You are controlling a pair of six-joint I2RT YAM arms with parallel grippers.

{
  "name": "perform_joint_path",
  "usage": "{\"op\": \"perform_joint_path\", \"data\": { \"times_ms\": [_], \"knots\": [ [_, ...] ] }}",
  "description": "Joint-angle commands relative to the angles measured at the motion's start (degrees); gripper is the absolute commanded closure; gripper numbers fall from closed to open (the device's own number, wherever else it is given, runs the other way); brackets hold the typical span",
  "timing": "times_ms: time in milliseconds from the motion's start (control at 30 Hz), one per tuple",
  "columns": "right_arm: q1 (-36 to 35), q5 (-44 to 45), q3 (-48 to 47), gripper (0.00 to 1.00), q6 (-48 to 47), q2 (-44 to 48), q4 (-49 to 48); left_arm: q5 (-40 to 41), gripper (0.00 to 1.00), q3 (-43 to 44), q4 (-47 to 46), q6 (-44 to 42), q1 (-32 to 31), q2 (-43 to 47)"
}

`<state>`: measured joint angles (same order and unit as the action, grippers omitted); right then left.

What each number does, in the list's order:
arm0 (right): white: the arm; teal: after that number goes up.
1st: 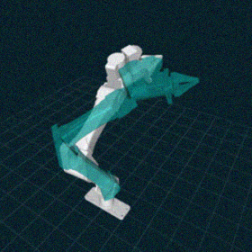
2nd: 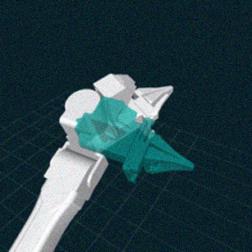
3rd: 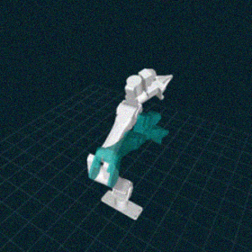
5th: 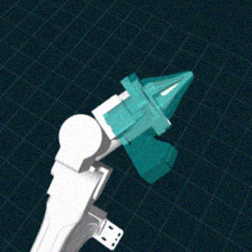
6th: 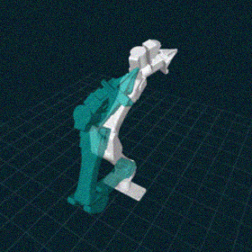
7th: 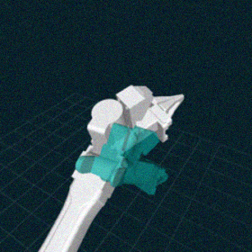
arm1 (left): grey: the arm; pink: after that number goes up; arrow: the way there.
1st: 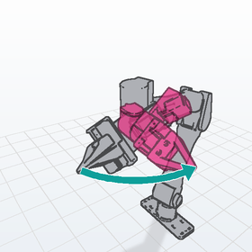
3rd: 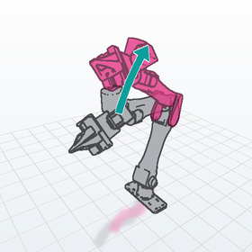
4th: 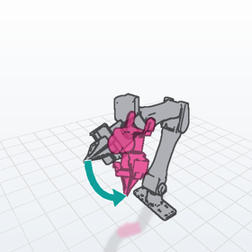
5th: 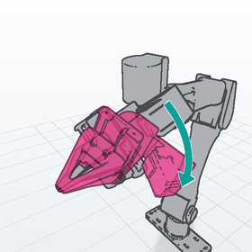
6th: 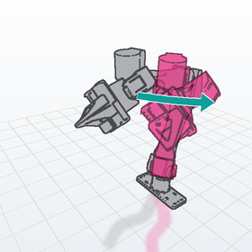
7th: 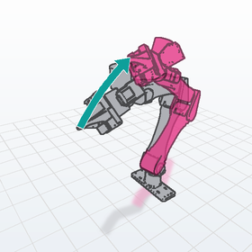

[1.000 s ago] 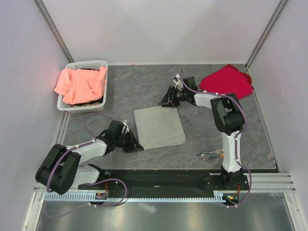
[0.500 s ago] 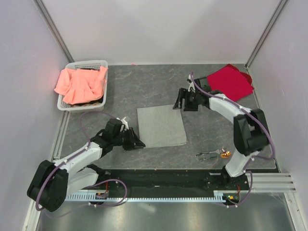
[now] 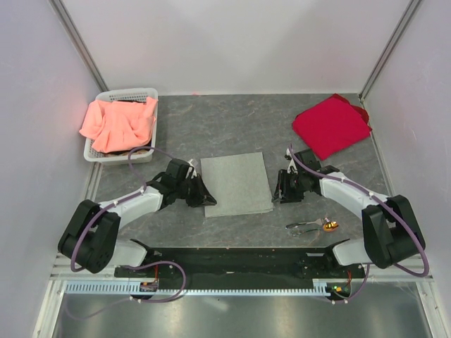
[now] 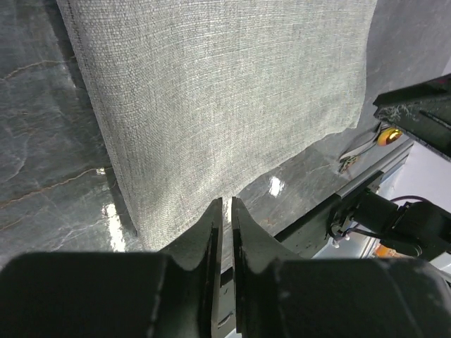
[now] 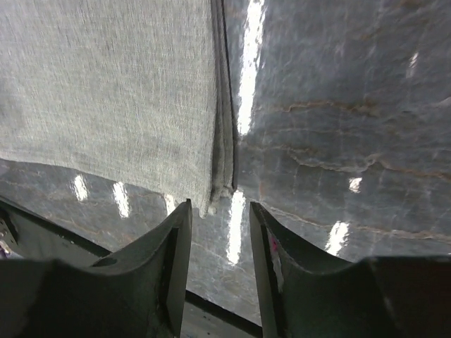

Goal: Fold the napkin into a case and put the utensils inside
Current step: Smooth out the square-folded napkin at the center of the board.

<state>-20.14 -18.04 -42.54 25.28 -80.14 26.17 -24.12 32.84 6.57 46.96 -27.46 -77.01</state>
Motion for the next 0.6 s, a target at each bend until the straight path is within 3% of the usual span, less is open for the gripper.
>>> {"op": "perform_joint_path", "data": {
  "times_ms": [0, 367, 567],
  "knots": [
    [-2.1, -2.3, 2.4, 0.58, 2.6, 2.0, -4.1, -0.9, 0.85, 0.7, -4.5, -1.4, 0.0, -0.9],
    [-4.2, -2.0, 3.3, 0.67, 4.0, -0.1, -7.0, -1.1, 0.87, -0.8, -4.6, -1.2, 0.0, 0.3],
    [-4.2, -1.3, 3.8, 0.66, 4.3, -0.2, -7.1, -1.2, 0.87, -1.5, -4.6, -1.1, 0.0, 0.6]
  ]
}}
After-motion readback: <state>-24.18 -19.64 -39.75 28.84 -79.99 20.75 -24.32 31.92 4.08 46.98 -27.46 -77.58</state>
